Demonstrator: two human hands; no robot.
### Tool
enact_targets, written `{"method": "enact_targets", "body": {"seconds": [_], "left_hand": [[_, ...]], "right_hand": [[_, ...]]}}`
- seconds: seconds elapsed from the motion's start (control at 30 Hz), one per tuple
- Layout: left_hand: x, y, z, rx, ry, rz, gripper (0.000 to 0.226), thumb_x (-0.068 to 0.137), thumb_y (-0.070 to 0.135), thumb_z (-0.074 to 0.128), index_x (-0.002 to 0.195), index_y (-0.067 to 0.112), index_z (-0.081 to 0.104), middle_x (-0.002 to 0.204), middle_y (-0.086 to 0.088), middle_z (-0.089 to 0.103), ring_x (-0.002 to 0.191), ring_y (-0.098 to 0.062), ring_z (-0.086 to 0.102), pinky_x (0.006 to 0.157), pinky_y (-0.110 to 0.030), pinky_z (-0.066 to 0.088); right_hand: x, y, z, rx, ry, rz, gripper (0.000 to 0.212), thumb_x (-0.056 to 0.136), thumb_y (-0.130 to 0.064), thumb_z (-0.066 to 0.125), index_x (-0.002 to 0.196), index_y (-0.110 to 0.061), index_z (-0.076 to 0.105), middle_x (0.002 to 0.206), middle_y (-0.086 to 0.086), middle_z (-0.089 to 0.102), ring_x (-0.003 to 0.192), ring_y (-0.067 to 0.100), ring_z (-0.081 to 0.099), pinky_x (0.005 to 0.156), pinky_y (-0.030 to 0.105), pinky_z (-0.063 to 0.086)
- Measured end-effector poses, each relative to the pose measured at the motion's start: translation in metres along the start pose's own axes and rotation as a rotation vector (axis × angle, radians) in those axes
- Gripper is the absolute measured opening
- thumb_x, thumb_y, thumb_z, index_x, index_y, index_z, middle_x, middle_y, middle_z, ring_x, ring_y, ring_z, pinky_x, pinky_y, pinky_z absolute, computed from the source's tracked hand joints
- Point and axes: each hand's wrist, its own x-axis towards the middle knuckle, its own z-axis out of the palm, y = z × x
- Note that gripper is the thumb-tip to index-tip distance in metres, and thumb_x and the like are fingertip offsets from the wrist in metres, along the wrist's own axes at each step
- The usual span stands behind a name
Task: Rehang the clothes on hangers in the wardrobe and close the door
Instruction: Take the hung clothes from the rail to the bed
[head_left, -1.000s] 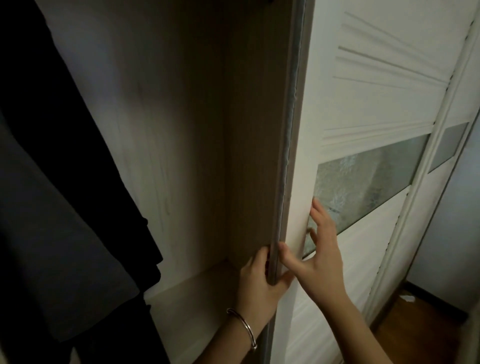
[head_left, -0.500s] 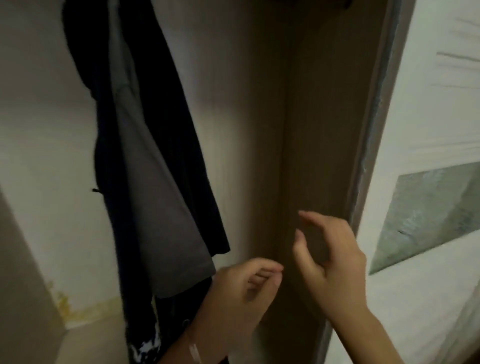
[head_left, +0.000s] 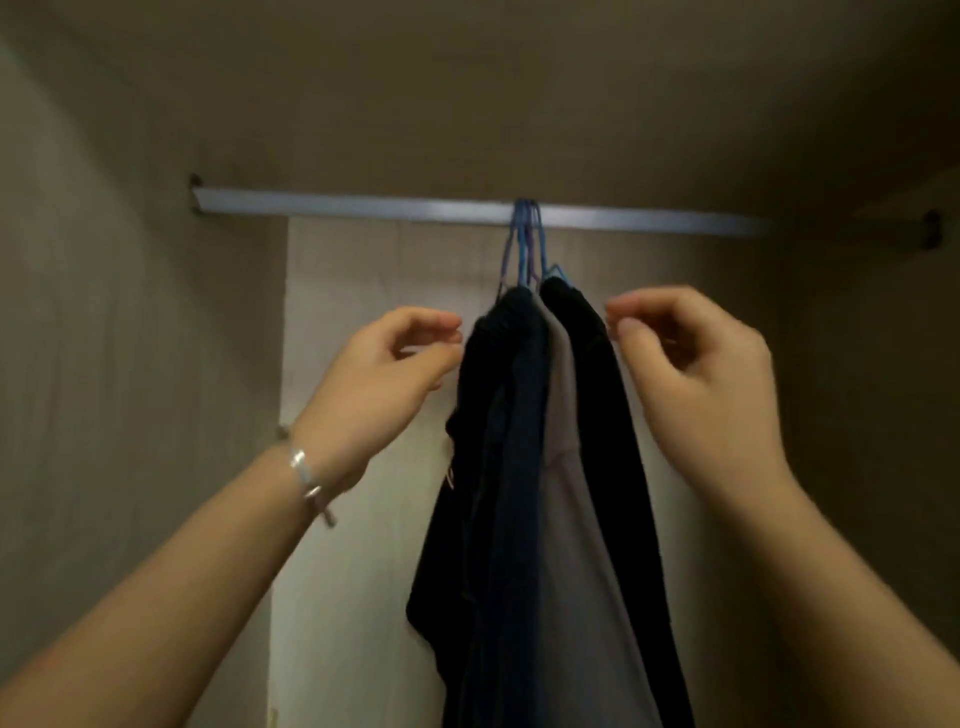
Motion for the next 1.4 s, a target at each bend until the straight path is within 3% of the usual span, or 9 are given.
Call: {"method": "enact_targets", "body": {"seconds": [0.13,0.23,0.4,0.53,0.73,0.9,1.1,1.23,1.4], "left_hand": [[0.068,0.000,0.008,0.172,-0.089,-0.013,0.023,0.088,0.010,0.052,0.110,0.012,0.058,0.096,0.000,0.058,0.087,-0.011,0.056,0.081,-0.020,0.046],[0.103,-0.007,0.023,0.223,-0.198,-0.121,0.008,0.089,0.014,0.051,0.084,0.014,0.058,0.076,-0.003,0.055,0.065,-0.012,0.050,0.055,-0.016,0.041],[0.139,-0.023,0.046,0.108,-0.266,-0.300,0.034,0.089,0.012,0.050,0.056,0.013,0.042,0.039,0.001,0.044,0.025,-0.005,0.036,0.029,-0.008,0.023],[0.151,-0.028,0.057,-0.010,-0.284,-0.380,0.039,0.090,0.004,0.044,0.052,0.013,0.039,0.030,0.002,0.038,0.024,-0.005,0.032,0.029,-0.008,0.022],[0.167,-0.036,0.056,0.049,-0.190,-0.404,0.022,0.089,0.006,0.048,0.068,0.007,0.053,0.070,-0.008,0.050,0.060,-0.017,0.046,0.055,-0.027,0.038],[0.183,-0.040,0.041,0.228,-0.155,-0.348,0.037,0.092,0.002,0.041,0.126,-0.012,0.045,0.134,-0.026,0.049,0.124,-0.035,0.048,0.077,-0.026,0.036],[0.194,-0.041,0.024,0.504,-0.135,-0.285,0.028,0.093,0.007,0.043,0.110,-0.011,0.056,0.111,-0.023,0.058,0.115,-0.032,0.053,0.049,-0.030,0.026],[0.195,-0.035,0.009,0.463,-0.097,-0.293,0.033,0.091,0.005,0.046,0.058,0.005,0.042,0.069,-0.010,0.044,0.058,-0.019,0.042,0.035,-0.013,0.030],[0.195,-0.025,-0.019,0.307,0.004,-0.203,0.034,0.092,0.002,0.044,0.121,-0.015,0.049,0.120,-0.025,0.057,0.114,-0.034,0.054,0.068,-0.025,0.039]], "right_hand": [[0.070,-0.007,0.037,-0.208,-0.233,0.151,0.025,0.088,-0.013,0.052,0.104,-0.019,0.069,0.099,-0.004,0.070,0.095,0.010,0.062,0.091,0.023,0.044],[0.101,-0.005,0.060,-0.405,-0.426,0.209,0.028,0.087,-0.008,0.049,0.108,-0.009,0.068,0.116,0.011,0.067,0.106,0.021,0.060,0.090,0.027,0.044],[0.130,-0.003,0.082,-0.792,-0.629,0.198,0.028,0.087,-0.009,0.048,0.107,0.003,0.064,0.114,0.021,0.064,0.089,0.028,0.056,0.070,0.028,0.042],[0.140,0.000,0.086,-0.926,-0.753,0.233,0.028,0.089,-0.015,0.052,0.111,-0.001,0.065,0.105,0.014,0.069,0.087,0.025,0.065,0.074,0.030,0.052],[0.151,0.010,0.097,-0.755,-0.808,0.441,0.019,0.092,-0.004,0.049,0.073,-0.003,0.052,0.078,0.012,0.064,0.042,0.007,0.062,0.053,0.017,0.054],[0.144,0.017,0.102,-0.962,-0.751,0.296,0.035,0.091,-0.014,0.055,0.123,0.001,0.052,0.093,0.012,0.056,0.093,0.023,0.060,0.075,0.028,0.050],[0.145,0.031,0.117,-0.832,-0.653,0.303,0.029,0.091,-0.013,0.048,0.117,0.000,0.053,0.098,0.012,0.048,0.097,0.028,0.053,0.083,0.033,0.044],[0.155,0.023,0.120,-0.651,-0.580,0.314,0.028,0.091,-0.009,0.046,0.115,0.004,0.053,0.104,0.019,0.051,0.101,0.031,0.053,0.074,0.030,0.041],[0.163,0.009,0.119,-0.458,-0.458,0.335,0.031,0.091,-0.012,0.051,0.117,0.004,0.053,0.120,0.020,0.056,0.111,0.032,0.055,0.074,0.032,0.043]]}}
